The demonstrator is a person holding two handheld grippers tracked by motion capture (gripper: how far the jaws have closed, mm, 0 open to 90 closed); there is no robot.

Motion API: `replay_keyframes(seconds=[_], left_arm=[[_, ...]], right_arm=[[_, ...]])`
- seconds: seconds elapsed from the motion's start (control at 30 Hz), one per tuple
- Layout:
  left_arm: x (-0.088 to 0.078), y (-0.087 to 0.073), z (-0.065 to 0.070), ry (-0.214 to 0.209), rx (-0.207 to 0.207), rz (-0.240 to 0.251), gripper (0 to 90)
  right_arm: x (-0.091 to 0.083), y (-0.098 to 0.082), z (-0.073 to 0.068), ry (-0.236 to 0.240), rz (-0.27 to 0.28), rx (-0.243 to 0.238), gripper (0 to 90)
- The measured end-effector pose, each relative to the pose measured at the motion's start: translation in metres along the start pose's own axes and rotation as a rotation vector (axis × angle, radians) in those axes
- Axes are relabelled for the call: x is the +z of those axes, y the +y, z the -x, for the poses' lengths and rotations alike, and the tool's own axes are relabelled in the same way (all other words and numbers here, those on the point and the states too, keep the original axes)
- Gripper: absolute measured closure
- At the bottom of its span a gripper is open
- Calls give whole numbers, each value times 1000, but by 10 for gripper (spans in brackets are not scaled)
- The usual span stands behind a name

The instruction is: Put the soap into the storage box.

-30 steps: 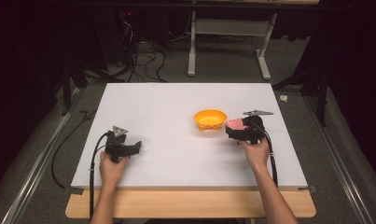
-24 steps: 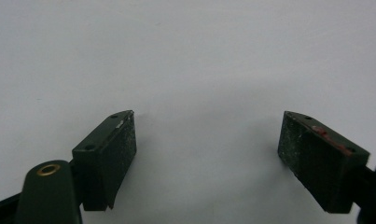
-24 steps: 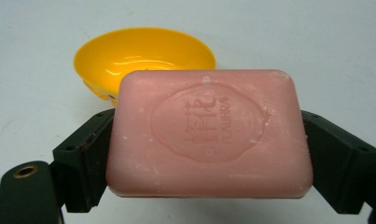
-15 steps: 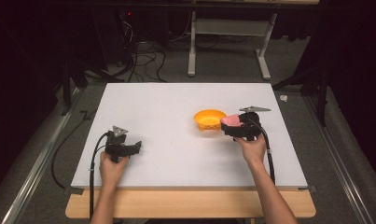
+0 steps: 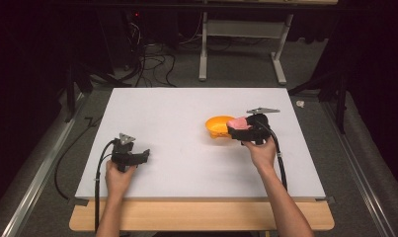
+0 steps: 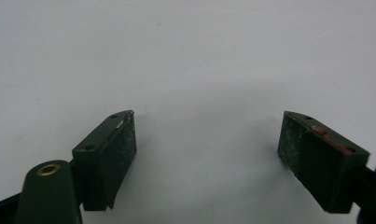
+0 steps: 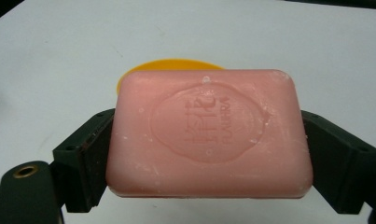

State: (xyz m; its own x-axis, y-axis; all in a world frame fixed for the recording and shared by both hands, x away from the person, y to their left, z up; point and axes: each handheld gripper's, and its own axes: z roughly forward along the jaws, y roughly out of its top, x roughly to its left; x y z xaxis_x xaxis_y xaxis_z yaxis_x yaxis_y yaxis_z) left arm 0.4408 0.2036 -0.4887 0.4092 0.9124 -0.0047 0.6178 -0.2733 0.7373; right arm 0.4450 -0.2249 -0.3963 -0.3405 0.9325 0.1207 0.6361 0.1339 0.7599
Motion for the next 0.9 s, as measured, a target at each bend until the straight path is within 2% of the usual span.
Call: replay_keyframes(seconds=[0.5, 0.9], left_arm=[[0, 0, 0, 0, 0, 0, 197], [0, 0, 0, 0, 0, 0, 197]], right_arm=[[15, 17, -14, 16, -16, -12, 136], [29, 26, -20, 0, -26, -16, 136]])
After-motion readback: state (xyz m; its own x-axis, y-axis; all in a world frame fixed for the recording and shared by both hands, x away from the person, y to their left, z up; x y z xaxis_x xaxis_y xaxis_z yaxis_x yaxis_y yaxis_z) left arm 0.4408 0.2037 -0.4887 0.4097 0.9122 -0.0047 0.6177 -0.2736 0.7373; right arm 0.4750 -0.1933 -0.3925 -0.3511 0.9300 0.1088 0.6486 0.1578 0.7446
